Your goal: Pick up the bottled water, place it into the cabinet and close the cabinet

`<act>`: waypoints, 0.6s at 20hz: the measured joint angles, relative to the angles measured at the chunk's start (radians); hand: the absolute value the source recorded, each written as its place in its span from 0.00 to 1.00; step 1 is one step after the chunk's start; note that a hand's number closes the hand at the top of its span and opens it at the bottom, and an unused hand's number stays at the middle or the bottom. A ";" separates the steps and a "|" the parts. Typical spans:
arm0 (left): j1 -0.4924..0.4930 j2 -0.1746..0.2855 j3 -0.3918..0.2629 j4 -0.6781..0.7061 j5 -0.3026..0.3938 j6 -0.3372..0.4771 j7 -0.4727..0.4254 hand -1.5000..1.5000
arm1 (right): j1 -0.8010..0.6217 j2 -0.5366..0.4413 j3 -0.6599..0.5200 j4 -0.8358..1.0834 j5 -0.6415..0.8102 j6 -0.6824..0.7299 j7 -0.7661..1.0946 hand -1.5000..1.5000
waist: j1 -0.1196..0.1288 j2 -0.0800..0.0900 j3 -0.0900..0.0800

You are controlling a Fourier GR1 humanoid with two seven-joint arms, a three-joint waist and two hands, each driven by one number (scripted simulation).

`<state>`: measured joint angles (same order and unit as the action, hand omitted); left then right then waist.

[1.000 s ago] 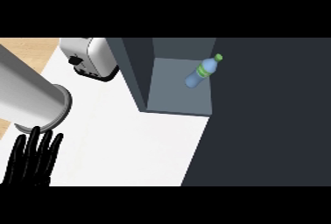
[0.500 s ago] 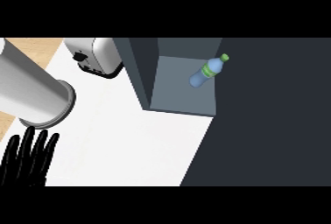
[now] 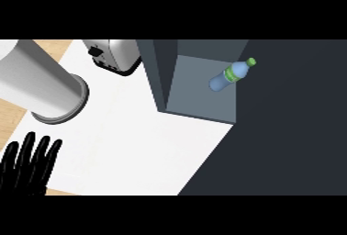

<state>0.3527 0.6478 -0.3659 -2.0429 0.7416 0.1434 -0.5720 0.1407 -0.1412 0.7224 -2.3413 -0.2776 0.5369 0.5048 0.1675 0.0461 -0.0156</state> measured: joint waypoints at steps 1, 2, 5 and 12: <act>-0.001 0.001 0.001 0.002 0.002 -0.004 0.000 0.00 | -0.001 0.002 0.001 0.010 -0.032 0.002 0.007 1.00 | 0.001 0.000 0.000; 0.002 0.003 0.003 0.002 0.003 -0.007 0.000 0.00 | 0.000 0.001 0.001 0.017 -0.056 -0.001 0.013 1.00 | 0.001 -0.002 0.000; 0.011 0.009 0.010 0.003 0.008 -0.012 0.001 0.00 | 0.024 -0.002 -0.017 0.021 -0.096 -0.034 0.008 1.00 | -0.015 -0.006 0.001; 0.038 0.012 0.035 0.012 0.017 -0.017 -0.014 0.00 | 0.065 0.021 -0.090 0.035 -0.114 -0.131 -0.045 1.00 | -0.052 -0.018 0.000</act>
<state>0.3907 0.6601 -0.3308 -2.0312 0.7590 0.1268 -0.5858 0.2058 -0.1204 0.6326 -2.3059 -0.3920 0.4057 0.4594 0.1157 0.0284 -0.0158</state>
